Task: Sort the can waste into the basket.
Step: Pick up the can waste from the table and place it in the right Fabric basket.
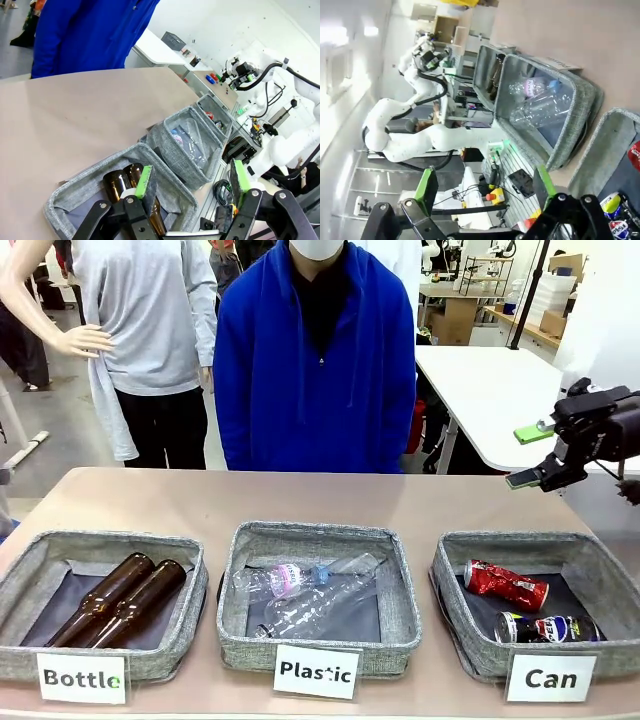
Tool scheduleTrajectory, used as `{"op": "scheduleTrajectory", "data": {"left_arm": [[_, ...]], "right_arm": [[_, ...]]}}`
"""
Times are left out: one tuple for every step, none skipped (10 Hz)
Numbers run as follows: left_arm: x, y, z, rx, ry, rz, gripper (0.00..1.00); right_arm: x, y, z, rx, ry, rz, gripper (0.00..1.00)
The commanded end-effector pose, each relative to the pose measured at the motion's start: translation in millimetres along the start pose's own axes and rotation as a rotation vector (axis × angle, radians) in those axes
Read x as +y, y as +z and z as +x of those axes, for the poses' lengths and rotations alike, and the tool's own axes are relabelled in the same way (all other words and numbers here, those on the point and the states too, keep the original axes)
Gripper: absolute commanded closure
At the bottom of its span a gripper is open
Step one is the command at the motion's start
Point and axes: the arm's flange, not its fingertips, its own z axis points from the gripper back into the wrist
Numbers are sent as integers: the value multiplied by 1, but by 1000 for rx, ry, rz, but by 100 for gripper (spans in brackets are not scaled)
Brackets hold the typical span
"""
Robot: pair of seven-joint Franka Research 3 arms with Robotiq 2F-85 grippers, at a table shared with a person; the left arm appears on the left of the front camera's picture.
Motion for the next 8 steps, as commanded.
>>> {"op": "scheduleTrajectory", "data": {"left_arm": [[-4,1,0,3,9,-10,23],[-4,1,0,3,9,-10,23],[-4,1,0,3,9,-10,23],[-4,1,0,3,9,-10,23],[-4,1,0,3,9,-10,23],[-4,1,0,3,9,-10,23],[-4,1,0,3,9,-10,23],[-4,1,0,3,9,-10,23]], "right_arm": [[0,4,-2,-4,33,-34,0],[0,4,-2,-4,33,-34,0],[0,4,-2,-4,33,-34,0],[0,4,-2,-4,33,-34,0],[0,4,-2,-4,33,-34,0],[0,4,-2,-4,33,-34,0],[0,4,-2,-4,33,-34,0],[0,4,-2,-4,33,-34,0]]}}
